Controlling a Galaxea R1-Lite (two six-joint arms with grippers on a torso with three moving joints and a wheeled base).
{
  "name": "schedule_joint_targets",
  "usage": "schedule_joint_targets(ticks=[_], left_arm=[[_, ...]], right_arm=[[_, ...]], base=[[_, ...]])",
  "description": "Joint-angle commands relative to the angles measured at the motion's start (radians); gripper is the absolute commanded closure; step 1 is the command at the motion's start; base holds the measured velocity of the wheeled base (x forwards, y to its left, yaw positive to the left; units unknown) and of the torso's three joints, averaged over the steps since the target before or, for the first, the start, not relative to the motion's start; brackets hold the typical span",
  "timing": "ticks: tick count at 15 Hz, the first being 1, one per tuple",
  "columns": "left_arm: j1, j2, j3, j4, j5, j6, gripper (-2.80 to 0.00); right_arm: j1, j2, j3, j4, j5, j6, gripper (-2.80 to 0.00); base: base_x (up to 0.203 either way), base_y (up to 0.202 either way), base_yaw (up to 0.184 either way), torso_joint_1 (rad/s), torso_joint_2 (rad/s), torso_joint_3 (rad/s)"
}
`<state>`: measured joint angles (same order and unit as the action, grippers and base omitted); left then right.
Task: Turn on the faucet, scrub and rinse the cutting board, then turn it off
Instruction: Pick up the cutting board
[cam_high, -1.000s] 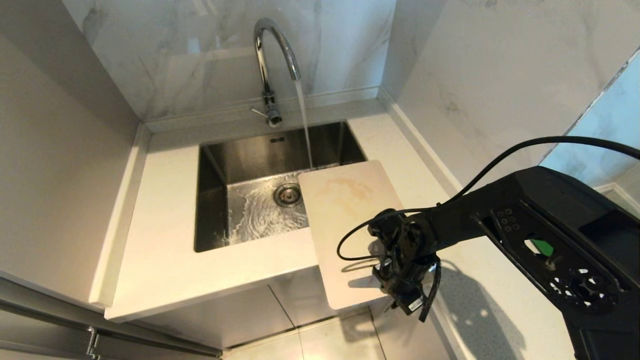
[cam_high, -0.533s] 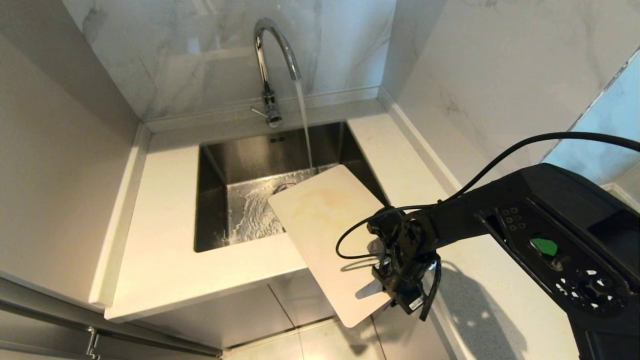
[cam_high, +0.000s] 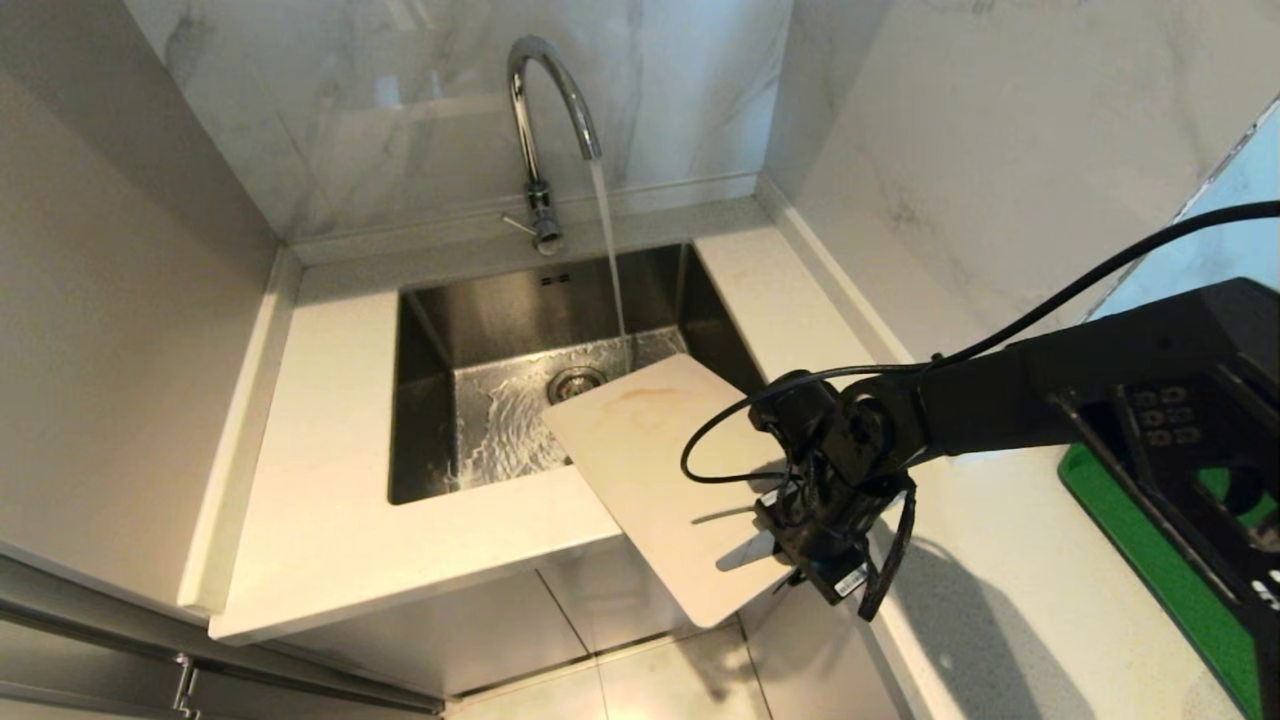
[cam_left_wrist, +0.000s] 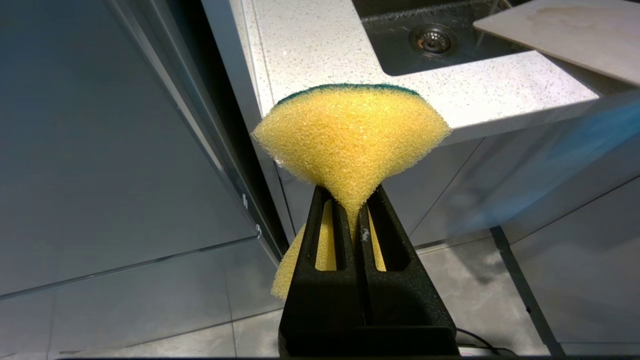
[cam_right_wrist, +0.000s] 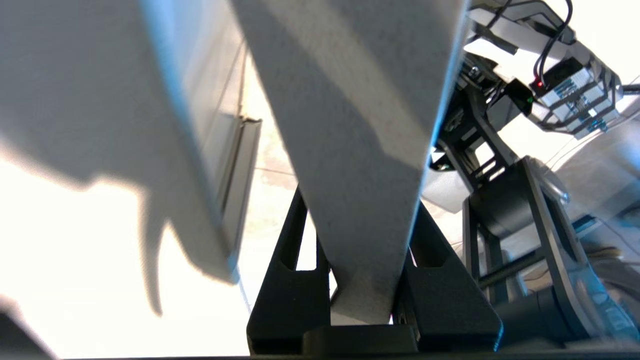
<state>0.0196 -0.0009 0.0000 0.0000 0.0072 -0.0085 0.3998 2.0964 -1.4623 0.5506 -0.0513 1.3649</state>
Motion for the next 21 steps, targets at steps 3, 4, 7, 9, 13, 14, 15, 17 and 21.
schedule_joint_targets(ticks=[3,4,7,9,13,14,15,17,21], left_arm=[[0.0,-0.004,0.002,0.0,0.0,-0.001,0.0],[0.0,-0.004,0.002,0.0,0.0,0.0,0.0],[0.0,-0.004,0.002,0.0,0.0,-0.001,0.0],[0.0,-0.004,0.002,0.0,0.0,-0.001,0.0],[0.0,-0.004,0.002,0.0,0.0,-0.001,0.0],[0.0,-0.004,0.002,0.0,0.0,-0.001,0.0],[0.0,-0.004,0.002,0.0,0.0,-0.001,0.0],[0.0,-0.004,0.002,0.0,0.0,-0.001,0.0],[0.0,-0.004,0.002,0.0,0.0,-0.001,0.0]], right_arm=[[0.001,-0.194,-0.001,0.1,0.002,0.007,0.0],[0.001,-0.221,0.002,0.118,0.002,0.008,0.0],[0.001,-0.269,0.004,0.131,0.002,0.003,0.0],[0.001,-0.299,0.0,0.13,0.001,0.0,0.0],[0.001,-0.356,-0.001,0.126,-0.001,-0.063,0.0],[0.001,-0.37,0.0,0.126,0.0,-0.091,0.0],[0.001,-0.383,0.0,0.125,0.0,-0.117,0.0],[0.001,-0.409,-0.004,0.123,-0.001,-0.174,0.0],[0.001,-0.459,-0.001,0.113,0.004,-0.217,0.0]], base=[[0.0,0.0,0.0,0.0,0.0,0.0],[0.0,0.0,0.0,0.0,0.0,0.0],[0.0,0.0,0.0,0.0,0.0,0.0],[0.0,0.0,0.0,0.0,0.0,0.0],[0.0,0.0,0.0,0.0,0.0,0.0],[0.0,0.0,0.0,0.0,0.0,0.0],[0.0,0.0,0.0,0.0,0.0,0.0],[0.0,0.0,0.0,0.0,0.0,0.0],[0.0,0.0,0.0,0.0,0.0,0.0]])
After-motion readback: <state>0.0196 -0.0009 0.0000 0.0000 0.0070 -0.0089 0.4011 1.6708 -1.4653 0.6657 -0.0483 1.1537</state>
